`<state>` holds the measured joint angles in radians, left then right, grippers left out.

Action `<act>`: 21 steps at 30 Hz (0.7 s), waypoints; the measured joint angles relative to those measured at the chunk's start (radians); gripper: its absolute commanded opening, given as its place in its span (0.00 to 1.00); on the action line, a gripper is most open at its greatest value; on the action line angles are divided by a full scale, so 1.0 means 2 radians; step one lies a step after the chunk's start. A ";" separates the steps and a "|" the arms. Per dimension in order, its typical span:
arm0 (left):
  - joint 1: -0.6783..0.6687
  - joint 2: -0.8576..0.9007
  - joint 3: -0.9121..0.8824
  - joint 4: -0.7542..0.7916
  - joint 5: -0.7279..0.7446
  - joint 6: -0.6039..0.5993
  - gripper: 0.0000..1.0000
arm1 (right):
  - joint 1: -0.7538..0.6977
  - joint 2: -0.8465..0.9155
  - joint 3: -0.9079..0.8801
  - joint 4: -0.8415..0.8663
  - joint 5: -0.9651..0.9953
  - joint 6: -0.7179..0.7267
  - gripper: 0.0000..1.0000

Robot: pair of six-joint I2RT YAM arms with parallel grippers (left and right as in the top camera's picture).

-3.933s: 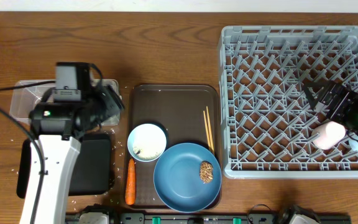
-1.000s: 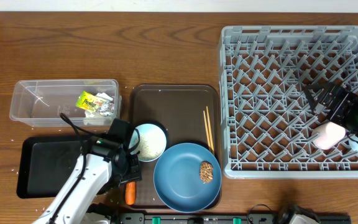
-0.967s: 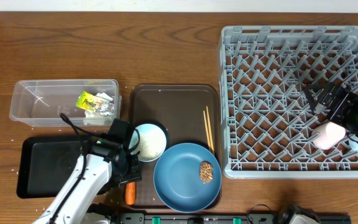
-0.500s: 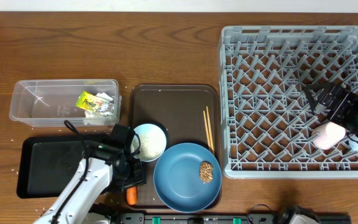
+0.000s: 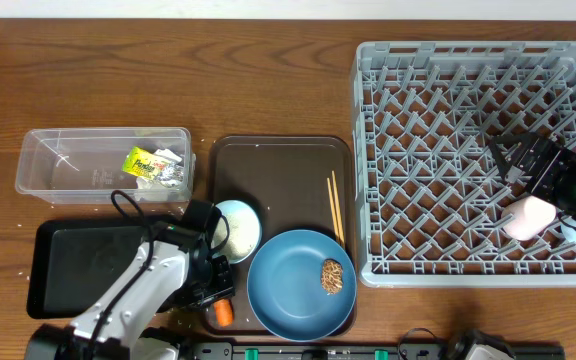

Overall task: Sort waste into correct bins and load items into the dishwasher rack
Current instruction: 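Grasp the orange carrot with the left gripper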

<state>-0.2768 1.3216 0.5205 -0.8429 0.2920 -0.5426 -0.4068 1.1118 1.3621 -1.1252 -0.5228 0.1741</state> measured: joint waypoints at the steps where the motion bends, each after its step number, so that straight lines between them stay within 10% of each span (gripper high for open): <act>1: 0.000 0.001 0.000 -0.001 0.001 -0.002 0.34 | 0.000 0.000 0.000 0.000 0.000 0.000 0.99; 21: 0.000 -0.048 0.032 -0.039 0.004 -0.004 0.11 | 0.000 0.000 0.000 0.000 0.000 0.000 0.99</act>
<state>-0.2768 1.2259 0.5846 -0.9203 0.3008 -0.5503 -0.4068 1.1118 1.3621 -1.1252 -0.5232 0.1741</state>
